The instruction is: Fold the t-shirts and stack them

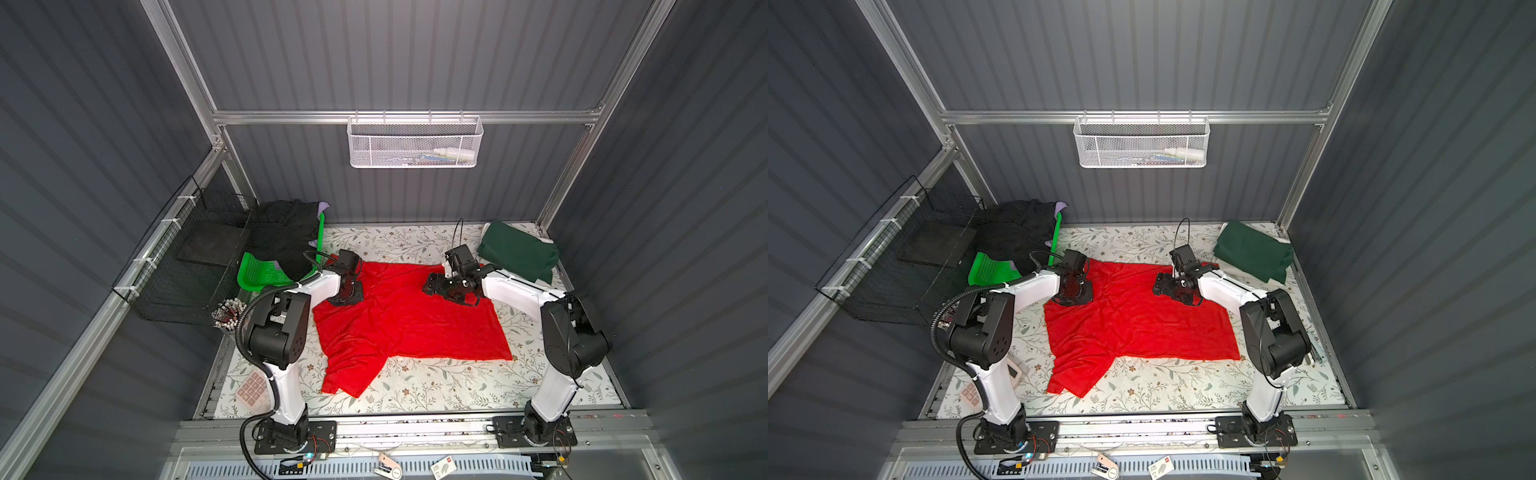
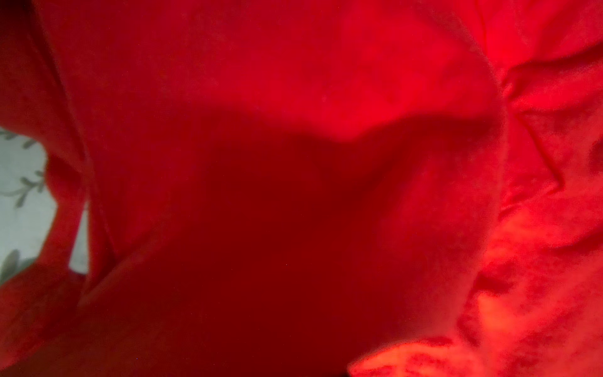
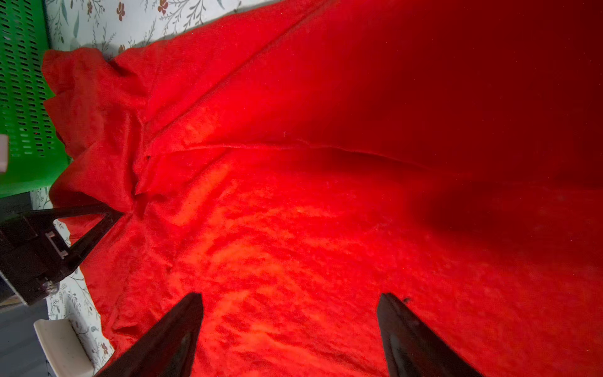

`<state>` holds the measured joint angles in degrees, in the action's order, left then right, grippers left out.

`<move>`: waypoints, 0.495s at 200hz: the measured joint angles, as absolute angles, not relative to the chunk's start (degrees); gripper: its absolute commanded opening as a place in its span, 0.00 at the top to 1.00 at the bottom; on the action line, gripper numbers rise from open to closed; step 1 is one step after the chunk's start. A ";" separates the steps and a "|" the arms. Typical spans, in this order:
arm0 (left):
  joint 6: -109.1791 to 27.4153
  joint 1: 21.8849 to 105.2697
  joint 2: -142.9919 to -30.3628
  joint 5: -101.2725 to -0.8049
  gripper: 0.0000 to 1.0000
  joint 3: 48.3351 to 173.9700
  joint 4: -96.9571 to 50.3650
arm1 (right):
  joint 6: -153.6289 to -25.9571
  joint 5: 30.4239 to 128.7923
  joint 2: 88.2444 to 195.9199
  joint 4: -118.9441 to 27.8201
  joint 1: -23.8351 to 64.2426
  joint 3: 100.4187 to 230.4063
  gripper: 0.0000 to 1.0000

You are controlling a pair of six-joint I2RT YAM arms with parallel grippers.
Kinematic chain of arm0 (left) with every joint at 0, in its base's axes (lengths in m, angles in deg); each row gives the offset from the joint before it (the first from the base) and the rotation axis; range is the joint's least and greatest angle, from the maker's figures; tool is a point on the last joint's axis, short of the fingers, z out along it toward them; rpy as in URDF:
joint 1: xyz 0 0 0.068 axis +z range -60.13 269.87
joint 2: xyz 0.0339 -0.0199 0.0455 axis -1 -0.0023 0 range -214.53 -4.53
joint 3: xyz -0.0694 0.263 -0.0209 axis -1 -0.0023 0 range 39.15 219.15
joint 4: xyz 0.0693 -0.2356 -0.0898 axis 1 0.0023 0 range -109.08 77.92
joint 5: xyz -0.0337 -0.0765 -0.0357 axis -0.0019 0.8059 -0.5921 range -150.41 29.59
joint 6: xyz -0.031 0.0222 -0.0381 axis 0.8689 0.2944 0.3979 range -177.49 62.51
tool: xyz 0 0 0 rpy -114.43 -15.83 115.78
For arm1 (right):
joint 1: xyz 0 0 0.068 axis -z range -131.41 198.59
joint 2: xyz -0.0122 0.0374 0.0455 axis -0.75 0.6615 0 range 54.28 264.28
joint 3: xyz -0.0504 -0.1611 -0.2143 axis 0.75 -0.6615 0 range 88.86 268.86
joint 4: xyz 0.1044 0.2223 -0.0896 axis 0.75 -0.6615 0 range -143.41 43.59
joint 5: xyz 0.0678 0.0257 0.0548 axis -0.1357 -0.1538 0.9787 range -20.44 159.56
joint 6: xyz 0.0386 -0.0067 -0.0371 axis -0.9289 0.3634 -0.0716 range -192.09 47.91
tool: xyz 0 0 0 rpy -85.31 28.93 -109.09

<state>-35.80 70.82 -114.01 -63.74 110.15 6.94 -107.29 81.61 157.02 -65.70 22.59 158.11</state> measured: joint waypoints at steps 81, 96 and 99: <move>-35.53 70.82 -110.86 -63.37 0.97 111.44 9.76 | -107.69 81.57 157.02 -65.70 22.81 158.03 0.14; -35.42 70.82 -107.62 -63.35 1.00 111.42 10.57 | -107.69 81.59 157.02 -65.70 22.85 158.00 0.14; -35.42 70.82 -106.92 -63.33 1.00 111.42 10.68 | -107.71 81.59 157.02 -65.70 22.85 158.00 0.14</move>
<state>-35.42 70.82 -106.92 -63.33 111.42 10.68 -107.71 81.59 157.02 -65.70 22.85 158.00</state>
